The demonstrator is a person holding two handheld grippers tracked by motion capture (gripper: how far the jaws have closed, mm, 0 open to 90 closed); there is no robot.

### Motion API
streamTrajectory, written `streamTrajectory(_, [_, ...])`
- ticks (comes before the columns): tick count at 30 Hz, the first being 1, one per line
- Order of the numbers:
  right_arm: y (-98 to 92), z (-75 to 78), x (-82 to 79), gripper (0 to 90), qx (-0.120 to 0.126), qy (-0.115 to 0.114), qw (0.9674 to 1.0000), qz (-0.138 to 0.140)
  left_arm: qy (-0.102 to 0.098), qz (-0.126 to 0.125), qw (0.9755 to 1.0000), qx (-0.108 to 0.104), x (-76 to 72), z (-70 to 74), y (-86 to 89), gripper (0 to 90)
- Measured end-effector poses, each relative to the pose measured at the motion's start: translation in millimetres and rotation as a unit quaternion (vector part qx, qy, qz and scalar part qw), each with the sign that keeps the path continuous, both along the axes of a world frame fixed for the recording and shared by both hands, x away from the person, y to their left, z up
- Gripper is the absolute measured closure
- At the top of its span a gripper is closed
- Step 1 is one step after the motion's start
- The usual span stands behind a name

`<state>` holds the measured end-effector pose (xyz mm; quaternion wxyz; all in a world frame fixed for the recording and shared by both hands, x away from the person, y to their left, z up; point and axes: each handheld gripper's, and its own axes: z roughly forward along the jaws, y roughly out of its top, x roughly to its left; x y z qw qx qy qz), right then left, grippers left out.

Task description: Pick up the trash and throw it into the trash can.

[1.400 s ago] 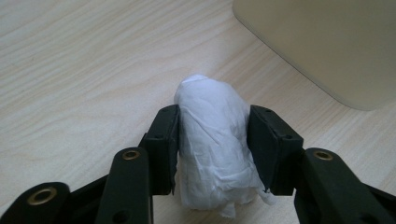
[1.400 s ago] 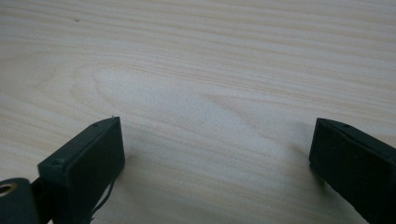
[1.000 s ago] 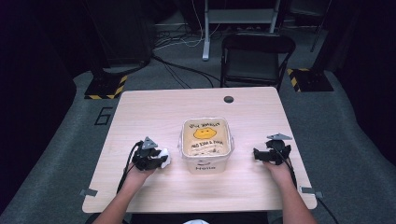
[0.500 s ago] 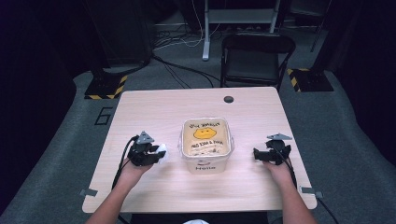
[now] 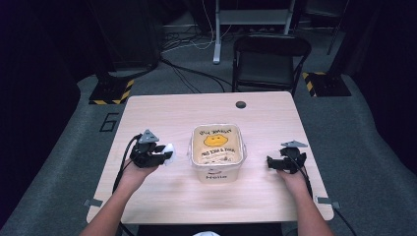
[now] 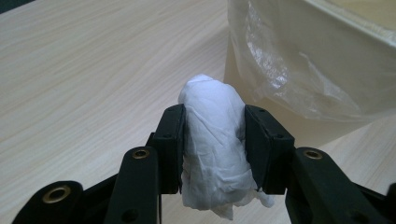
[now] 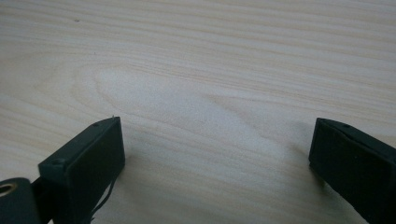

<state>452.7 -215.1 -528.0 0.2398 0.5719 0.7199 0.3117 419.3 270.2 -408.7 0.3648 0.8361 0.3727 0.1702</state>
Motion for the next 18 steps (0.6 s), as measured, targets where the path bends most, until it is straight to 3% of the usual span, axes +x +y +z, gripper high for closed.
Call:
streamTrajectory(10, [0.0,0.0,0.0,2.7,0.0,0.0,1.0,0.0,-0.014,-0.014,0.9998,0.007,2.2,21.9,-9.3,60.0])
streamTrajectory(18, [0.0,0.0,0.0,2.7,-0.001,-0.001,1.0,0.0,-0.012,-0.02,0.9997,0.004,4.8,32.3,-15.5,60.0])
